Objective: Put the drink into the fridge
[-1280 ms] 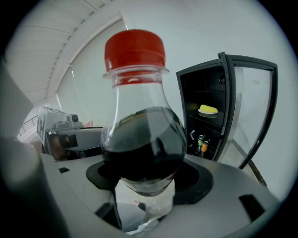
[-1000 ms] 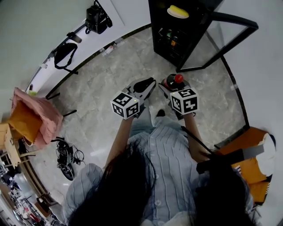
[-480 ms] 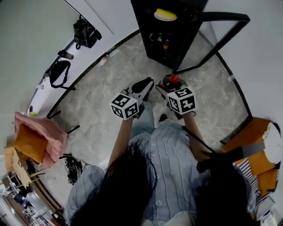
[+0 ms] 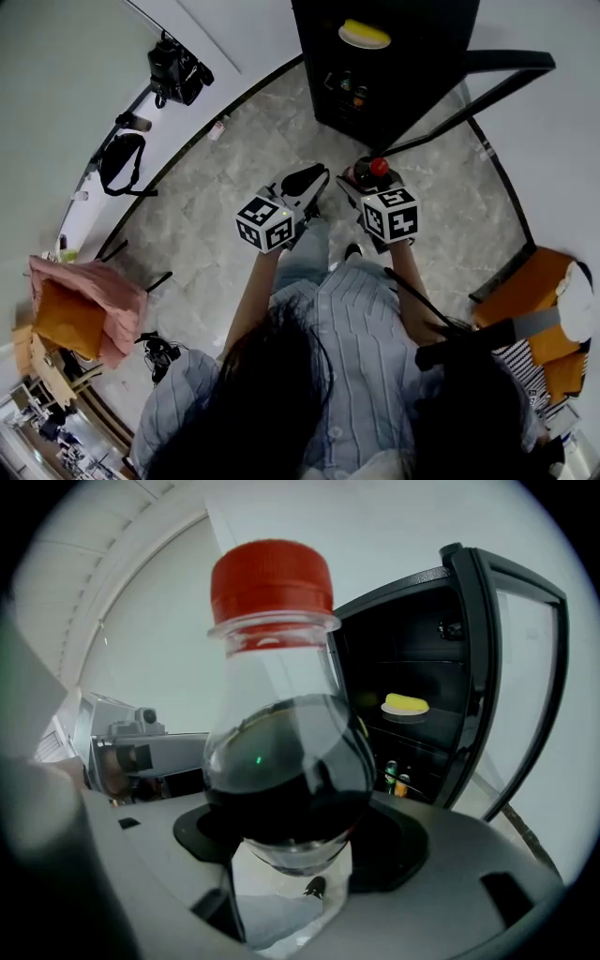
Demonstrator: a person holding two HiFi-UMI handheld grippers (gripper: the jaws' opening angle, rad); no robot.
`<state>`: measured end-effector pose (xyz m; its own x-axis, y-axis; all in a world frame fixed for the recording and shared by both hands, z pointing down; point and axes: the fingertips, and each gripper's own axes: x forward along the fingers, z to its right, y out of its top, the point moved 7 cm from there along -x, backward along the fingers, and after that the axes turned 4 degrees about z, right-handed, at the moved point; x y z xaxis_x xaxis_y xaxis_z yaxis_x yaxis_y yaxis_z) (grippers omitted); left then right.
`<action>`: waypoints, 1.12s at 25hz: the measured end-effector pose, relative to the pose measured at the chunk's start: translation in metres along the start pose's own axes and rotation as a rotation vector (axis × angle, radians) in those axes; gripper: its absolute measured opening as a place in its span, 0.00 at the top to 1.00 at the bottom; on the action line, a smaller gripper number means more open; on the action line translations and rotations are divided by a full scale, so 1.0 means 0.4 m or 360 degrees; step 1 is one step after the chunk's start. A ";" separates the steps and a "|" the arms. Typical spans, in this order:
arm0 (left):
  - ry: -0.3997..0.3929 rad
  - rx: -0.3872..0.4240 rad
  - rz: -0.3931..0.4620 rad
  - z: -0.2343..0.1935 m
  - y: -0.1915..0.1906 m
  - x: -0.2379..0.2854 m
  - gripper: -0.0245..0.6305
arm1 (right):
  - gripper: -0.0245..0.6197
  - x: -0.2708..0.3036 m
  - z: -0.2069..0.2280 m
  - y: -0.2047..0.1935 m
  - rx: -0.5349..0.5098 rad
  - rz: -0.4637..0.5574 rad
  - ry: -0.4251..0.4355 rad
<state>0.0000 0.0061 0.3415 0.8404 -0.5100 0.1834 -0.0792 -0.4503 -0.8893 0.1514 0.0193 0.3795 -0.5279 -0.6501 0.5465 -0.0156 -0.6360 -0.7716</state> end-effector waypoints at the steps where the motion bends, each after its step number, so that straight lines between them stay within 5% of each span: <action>1: -0.0011 -0.0007 -0.0009 -0.023 0.004 -0.001 0.88 | 0.49 0.017 -0.001 0.007 0.0012 0.0001 -0.0015; 17: -0.0234 -0.0004 -0.0173 -0.277 0.030 0.017 0.88 | 0.49 0.203 0.002 0.069 0.0156 0.0057 -0.0272; 28: -0.0251 -0.0065 -0.0195 -0.373 -0.017 0.070 0.88 | 0.49 0.288 0.077 0.073 0.0138 0.0069 -0.0317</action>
<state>-0.0559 -0.1146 0.4153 0.9184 -0.3296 0.2186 0.0101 -0.5329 -0.8461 0.1165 -0.0870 0.4299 -0.3484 -0.7414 0.5736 0.0809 -0.6335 -0.7695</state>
